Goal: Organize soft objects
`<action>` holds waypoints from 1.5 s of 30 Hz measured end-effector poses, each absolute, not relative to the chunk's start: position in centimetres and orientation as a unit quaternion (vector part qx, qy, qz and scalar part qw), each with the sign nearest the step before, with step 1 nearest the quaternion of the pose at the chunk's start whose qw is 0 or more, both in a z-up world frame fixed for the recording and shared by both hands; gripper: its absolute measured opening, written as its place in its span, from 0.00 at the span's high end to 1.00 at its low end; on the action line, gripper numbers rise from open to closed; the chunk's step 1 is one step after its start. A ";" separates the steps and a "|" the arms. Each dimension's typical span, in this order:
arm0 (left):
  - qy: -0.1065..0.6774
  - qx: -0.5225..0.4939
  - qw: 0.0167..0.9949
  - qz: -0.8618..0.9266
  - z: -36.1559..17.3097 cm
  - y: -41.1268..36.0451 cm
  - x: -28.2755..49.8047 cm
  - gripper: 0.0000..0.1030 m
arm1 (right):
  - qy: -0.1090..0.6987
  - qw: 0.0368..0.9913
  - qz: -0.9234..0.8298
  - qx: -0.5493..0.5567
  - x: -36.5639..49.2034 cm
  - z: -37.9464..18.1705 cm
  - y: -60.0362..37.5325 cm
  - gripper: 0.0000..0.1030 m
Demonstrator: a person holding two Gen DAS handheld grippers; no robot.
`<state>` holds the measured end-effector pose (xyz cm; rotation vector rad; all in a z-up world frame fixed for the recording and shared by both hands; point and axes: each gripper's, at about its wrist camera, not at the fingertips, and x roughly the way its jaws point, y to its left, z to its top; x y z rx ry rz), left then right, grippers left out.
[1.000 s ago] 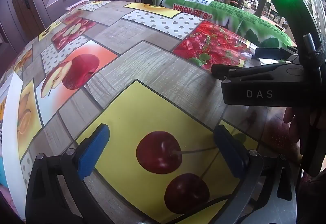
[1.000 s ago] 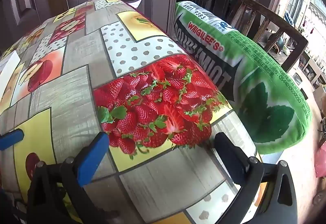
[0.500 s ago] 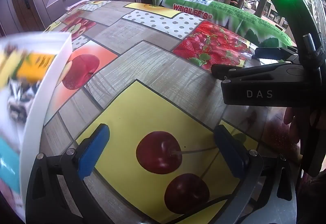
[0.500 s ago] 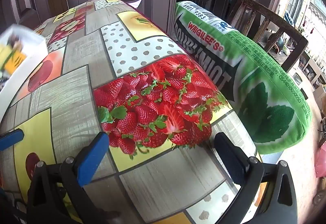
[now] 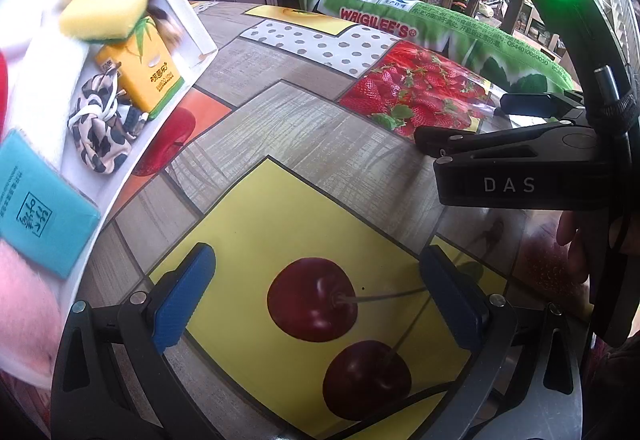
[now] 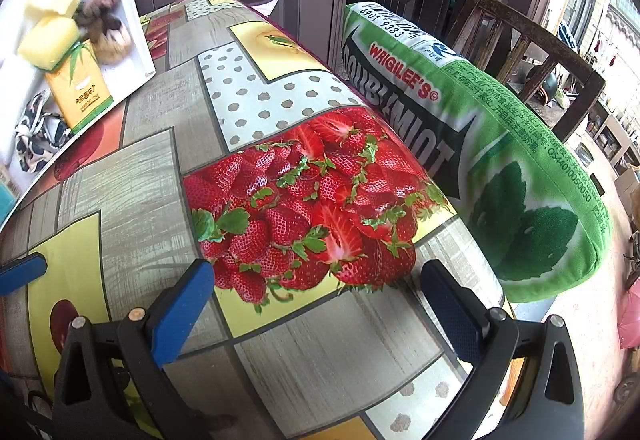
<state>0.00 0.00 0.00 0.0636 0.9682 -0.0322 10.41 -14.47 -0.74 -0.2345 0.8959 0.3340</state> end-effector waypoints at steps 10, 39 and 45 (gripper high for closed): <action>0.465 0.031 0.885 -0.015 0.0 0.0 0.0 0.01 | 0.430 0.881 0.160 -0.113 10.4 -0.7 -14.5 0.00; 0.466 0.030 0.884 -0.016 0.0 -0.2 0.1 0.01 | 0.430 0.881 0.160 -0.113 10.4 -0.8 -14.5 0.00; 0.466 0.030 0.884 -0.016 0.0 -0.2 0.1 0.01 | 0.430 0.881 0.160 -0.113 10.4 -0.8 -14.5 0.00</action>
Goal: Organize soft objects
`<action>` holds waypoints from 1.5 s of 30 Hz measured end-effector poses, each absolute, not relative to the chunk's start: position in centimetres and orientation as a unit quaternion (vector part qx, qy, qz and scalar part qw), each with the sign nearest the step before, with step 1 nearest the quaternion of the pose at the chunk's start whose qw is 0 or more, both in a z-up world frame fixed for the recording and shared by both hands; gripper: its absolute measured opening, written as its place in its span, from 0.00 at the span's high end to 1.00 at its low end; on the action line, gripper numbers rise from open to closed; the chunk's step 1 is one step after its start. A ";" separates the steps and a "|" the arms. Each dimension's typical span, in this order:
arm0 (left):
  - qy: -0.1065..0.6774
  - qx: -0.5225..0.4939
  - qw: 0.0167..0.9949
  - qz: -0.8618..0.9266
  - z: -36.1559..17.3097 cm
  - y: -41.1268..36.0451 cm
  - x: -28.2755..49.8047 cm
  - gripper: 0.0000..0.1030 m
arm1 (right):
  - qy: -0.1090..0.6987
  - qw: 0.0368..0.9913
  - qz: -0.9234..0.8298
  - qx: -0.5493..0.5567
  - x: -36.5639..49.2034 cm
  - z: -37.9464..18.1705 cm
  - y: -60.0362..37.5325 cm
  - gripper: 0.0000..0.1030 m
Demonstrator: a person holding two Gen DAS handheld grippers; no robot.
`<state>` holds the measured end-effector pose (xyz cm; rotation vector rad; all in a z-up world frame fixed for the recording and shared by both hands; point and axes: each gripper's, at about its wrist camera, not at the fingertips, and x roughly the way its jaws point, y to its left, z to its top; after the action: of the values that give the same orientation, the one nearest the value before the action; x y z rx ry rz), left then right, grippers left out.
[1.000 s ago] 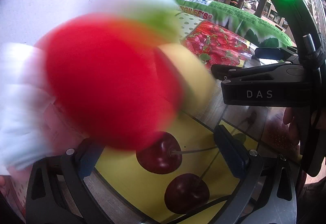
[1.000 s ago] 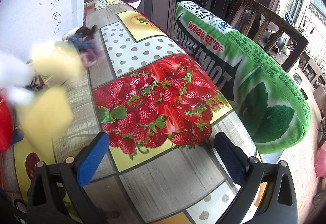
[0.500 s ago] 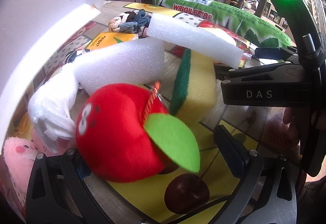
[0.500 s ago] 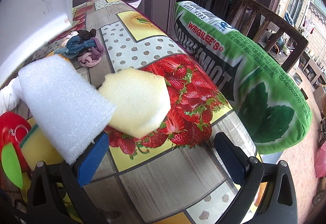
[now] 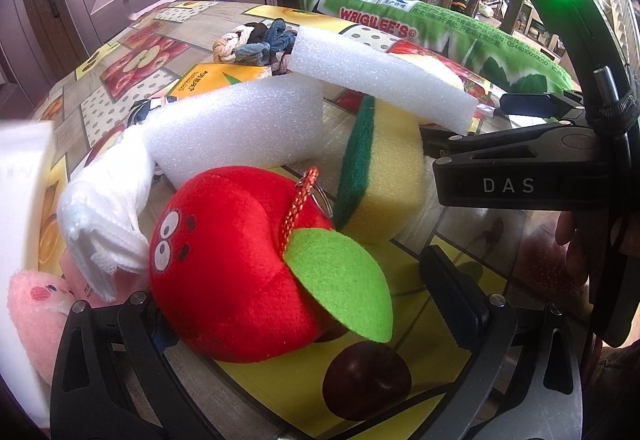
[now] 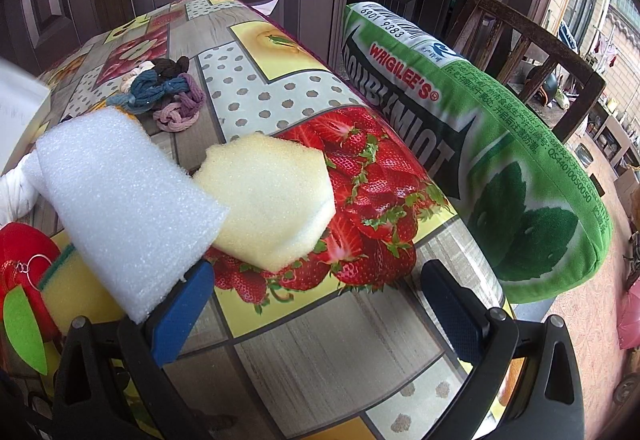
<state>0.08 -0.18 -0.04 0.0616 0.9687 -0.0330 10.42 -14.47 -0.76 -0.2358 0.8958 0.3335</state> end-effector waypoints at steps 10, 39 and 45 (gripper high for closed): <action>0.466 0.030 0.884 -0.016 0.0 -0.2 0.1 0.01 | 0.430 0.881 0.160 -0.113 10.4 -0.7 -14.4 0.00; 0.465 0.029 0.884 -0.016 0.0 -0.2 0.1 0.01 | 0.426 0.875 0.189 -0.131 9.8 -0.6 -14.5 0.00; 0.472 0.016 0.881 -0.024 0.2 0.0 -0.4 0.01 | 0.423 0.867 0.234 -0.121 8.1 0.7 -17.6 0.00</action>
<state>-0.38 -0.05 0.23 0.0343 0.9824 -0.0501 8.06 -17.62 0.72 -0.2531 0.8854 0.4906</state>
